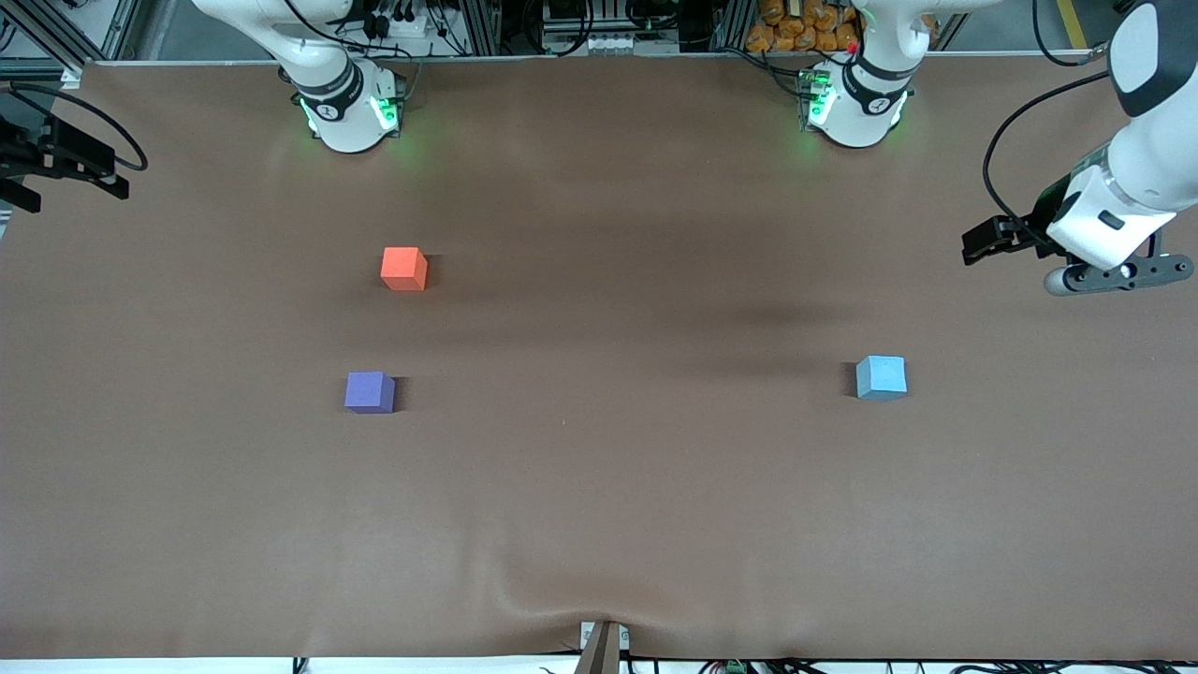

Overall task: Place blue block between orange and purple blocks
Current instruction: 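Move the left gripper down toward the light-blue block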

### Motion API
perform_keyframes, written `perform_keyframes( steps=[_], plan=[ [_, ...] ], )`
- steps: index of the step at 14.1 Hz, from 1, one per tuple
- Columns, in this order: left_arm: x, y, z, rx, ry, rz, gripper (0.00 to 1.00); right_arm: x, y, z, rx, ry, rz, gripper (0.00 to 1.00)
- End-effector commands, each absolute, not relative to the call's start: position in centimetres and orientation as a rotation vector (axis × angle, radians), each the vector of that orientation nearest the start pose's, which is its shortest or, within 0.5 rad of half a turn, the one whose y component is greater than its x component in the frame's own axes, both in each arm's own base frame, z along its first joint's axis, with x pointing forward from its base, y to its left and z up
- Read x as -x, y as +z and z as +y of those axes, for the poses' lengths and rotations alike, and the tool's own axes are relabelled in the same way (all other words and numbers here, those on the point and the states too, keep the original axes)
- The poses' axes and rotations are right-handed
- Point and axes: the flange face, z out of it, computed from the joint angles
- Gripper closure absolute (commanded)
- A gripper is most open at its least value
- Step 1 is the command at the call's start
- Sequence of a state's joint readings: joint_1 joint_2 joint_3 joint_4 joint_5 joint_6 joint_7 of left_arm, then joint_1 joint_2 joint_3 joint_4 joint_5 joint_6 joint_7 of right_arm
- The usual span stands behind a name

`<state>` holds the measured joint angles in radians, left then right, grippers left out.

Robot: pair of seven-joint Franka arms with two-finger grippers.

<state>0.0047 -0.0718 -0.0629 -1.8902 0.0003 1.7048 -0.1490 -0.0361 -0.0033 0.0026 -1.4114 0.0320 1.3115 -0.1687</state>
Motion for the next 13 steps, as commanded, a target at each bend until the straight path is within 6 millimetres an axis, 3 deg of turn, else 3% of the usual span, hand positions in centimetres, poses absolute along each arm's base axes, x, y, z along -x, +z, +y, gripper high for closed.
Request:
perform_keyframes(
  steps=[1, 7, 13],
  plan=[
    [-52.3, 51.0, -3.0, 3.119, 0.171, -0.123, 0.0, -52.5, 68.2, -1.6, 3.07, 0.144, -0.22, 0.0],
    [-52.6, 47.7, -3.0, 3.124, 0.126, -0.12, 0.0, -52.5, 68.2, -1.6, 3.07, 0.144, -0.22, 0.0],
    [-54.6, 44.0, -3.0, 3.134, 0.082, -0.123, 0.0, -52.5, 68.2, -1.7, 3.07, 0.147, -0.218, 0.0]
  ],
)
